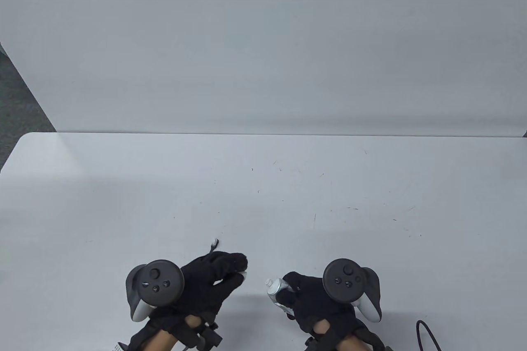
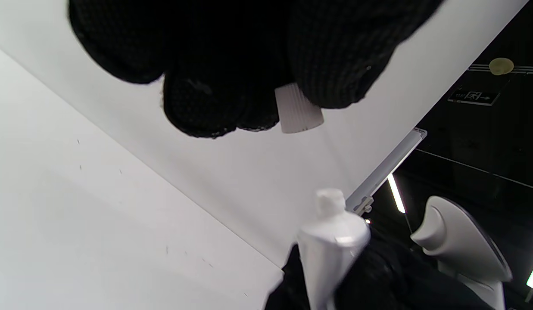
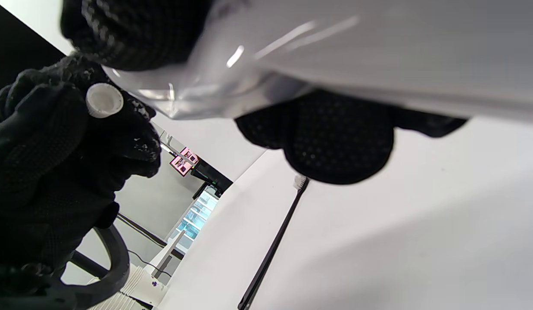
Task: Squeeze toothpaste onto toothbrush
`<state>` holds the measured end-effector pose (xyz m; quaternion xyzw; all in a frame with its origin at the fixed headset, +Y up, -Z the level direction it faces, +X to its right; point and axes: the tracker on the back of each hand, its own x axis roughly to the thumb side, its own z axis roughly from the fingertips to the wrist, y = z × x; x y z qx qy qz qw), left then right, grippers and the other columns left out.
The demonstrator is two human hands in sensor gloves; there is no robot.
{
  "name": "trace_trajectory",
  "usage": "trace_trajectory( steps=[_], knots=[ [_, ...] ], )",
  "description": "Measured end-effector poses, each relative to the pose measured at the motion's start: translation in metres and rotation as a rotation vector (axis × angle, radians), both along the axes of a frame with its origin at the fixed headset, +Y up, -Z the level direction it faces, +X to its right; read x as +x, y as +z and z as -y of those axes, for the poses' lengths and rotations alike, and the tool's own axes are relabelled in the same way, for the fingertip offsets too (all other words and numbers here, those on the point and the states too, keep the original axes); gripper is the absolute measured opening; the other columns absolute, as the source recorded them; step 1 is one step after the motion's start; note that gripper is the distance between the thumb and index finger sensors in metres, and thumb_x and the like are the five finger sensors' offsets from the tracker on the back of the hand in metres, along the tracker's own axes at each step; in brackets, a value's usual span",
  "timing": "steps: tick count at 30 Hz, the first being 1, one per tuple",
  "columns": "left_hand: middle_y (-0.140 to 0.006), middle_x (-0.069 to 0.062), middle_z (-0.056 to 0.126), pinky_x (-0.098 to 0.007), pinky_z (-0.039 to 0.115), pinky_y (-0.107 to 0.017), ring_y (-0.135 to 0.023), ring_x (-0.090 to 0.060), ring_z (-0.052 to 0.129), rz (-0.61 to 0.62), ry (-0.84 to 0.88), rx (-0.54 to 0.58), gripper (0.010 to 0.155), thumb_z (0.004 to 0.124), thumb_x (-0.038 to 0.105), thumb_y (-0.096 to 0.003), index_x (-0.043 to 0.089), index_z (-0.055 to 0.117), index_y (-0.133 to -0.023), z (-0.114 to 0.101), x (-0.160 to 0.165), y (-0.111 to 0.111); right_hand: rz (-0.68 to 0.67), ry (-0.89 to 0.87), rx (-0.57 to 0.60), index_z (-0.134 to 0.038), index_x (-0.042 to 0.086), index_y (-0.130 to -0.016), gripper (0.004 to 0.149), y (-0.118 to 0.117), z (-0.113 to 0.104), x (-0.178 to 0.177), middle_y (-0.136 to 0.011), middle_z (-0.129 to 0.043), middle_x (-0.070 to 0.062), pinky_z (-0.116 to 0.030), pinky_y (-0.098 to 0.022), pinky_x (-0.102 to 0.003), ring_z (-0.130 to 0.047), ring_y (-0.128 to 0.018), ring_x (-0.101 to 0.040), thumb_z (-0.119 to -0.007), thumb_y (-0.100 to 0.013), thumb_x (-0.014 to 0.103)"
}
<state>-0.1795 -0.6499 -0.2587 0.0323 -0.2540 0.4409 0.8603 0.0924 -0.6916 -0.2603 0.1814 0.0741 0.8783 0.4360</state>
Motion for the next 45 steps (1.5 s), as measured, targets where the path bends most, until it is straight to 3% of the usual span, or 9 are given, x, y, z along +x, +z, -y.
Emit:
trace_trajectory(
  steps=[3,13,27,31,38,40,42,43,45],
  knots=[
    [-0.081,-0.015,0.096,-0.058,0.082,-0.049,-0.061,-0.034,0.101,0.0,0.018,-0.01,0.045,0.091,0.03,-0.0417,0.021,0.088,-0.086,0.009,0.006,0.003,-0.022,0.013,0.008,-0.079,0.01,-0.077,0.051,0.003,-0.001,-0.005,-0.074,-0.091,-0.013,-0.085,-0.044,-0.057,-0.099,-0.059,-0.038,-0.073,-0.036,0.039],
    [-0.081,-0.015,0.097,-0.058,0.082,-0.049,-0.06,-0.034,0.102,0.061,-0.015,-0.021,0.045,0.091,0.031,-0.0418,0.021,0.088,-0.086,0.011,0.013,0.009,-0.06,0.06,0.023,-0.079,0.01,-0.077,0.051,0.008,0.0,-0.018,-0.074,-0.091,-0.013,-0.085,-0.044,-0.057,-0.099,-0.059,-0.038,-0.074,-0.036,0.039],
    [-0.075,-0.015,0.099,-0.058,0.083,-0.048,-0.054,-0.032,0.103,0.005,-0.071,0.023,0.045,0.092,0.033,-0.0405,0.019,0.09,-0.083,0.012,0.017,0.016,-0.037,0.133,0.084,-0.08,0.01,-0.077,0.051,0.012,0.0,-0.02,-0.073,-0.091,-0.014,-0.085,-0.044,-0.057,-0.099,-0.059,-0.039,-0.074,-0.036,0.039],
    [-0.083,-0.016,0.095,-0.06,0.08,-0.054,-0.063,-0.036,0.1,0.053,-0.072,0.02,0.044,0.094,0.024,-0.0393,0.019,0.091,-0.083,0.01,0.02,0.017,-0.037,0.168,0.115,-0.08,0.01,-0.077,0.051,0.013,-0.001,-0.022,-0.073,-0.092,-0.014,-0.085,-0.044,-0.057,-0.099,-0.059,-0.039,-0.074,-0.035,0.039],
    [-0.092,-0.005,0.09,-0.058,0.076,-0.062,-0.078,-0.033,0.094,0.1,-0.068,0.015,0.043,0.096,0.015,-0.038,0.028,0.095,-0.079,0.01,0.019,0.016,-0.033,0.172,0.114,-0.08,0.01,-0.077,0.051,0.014,-0.002,-0.022,-0.073,-0.092,-0.014,-0.085,-0.043,-0.057,-0.099,-0.059,-0.038,-0.074,-0.035,0.039],
    [-0.101,-0.011,0.078,-0.059,0.074,-0.062,-0.086,-0.037,0.086,0.075,-0.048,-0.004,0.049,0.094,0.03,-0.0407,0.028,0.087,-0.089,0.011,0.015,0.016,-0.027,0.157,0.114,-0.08,0.01,-0.077,0.051,0.013,-0.003,-0.022,-0.073,-0.092,-0.014,-0.085,-0.043,-0.057,-0.099,-0.059,-0.039,-0.074,-0.035,0.039],
    [-0.098,-0.014,0.081,-0.06,0.075,-0.057,-0.08,-0.039,0.088,-0.028,-0.017,-0.055,0.056,0.088,0.046,-0.0416,0.024,0.082,-0.092,0.015,0.009,0.013,-0.025,0.155,0.116,-0.08,0.01,-0.077,0.051,0.014,-0.004,-0.021,-0.073,-0.091,-0.014,-0.085,-0.043,-0.057,-0.099,-0.059,-0.038,-0.074,-0.035,0.039],
    [-0.09,-0.014,0.088,-0.059,0.077,-0.053,-0.072,-0.039,0.093,-0.089,-0.017,-0.062,0.057,0.087,0.05,-0.0398,0.022,0.085,-0.089,0.017,0.007,0.012,-0.023,0.156,0.118,-0.08,0.01,-0.077,0.051,0.014,-0.003,-0.021,-0.073,-0.092,-0.014,-0.085,-0.043,-0.057,-0.099,-0.059,-0.038,-0.074,-0.035,0.039],
    [-0.074,-0.013,0.1,-0.057,0.082,-0.045,-0.056,-0.035,0.102,-0.086,-0.051,-0.088,0.05,0.086,0.053,-0.039,0.021,0.095,-0.077,0.022,0.008,0.011,-0.024,0.163,0.121,-0.08,0.01,-0.077,0.051,0.014,-0.003,-0.022,-0.073,-0.092,-0.014,-0.085,-0.043,-0.057,-0.099,-0.059,-0.039,-0.074,-0.035,0.039]
  ],
)
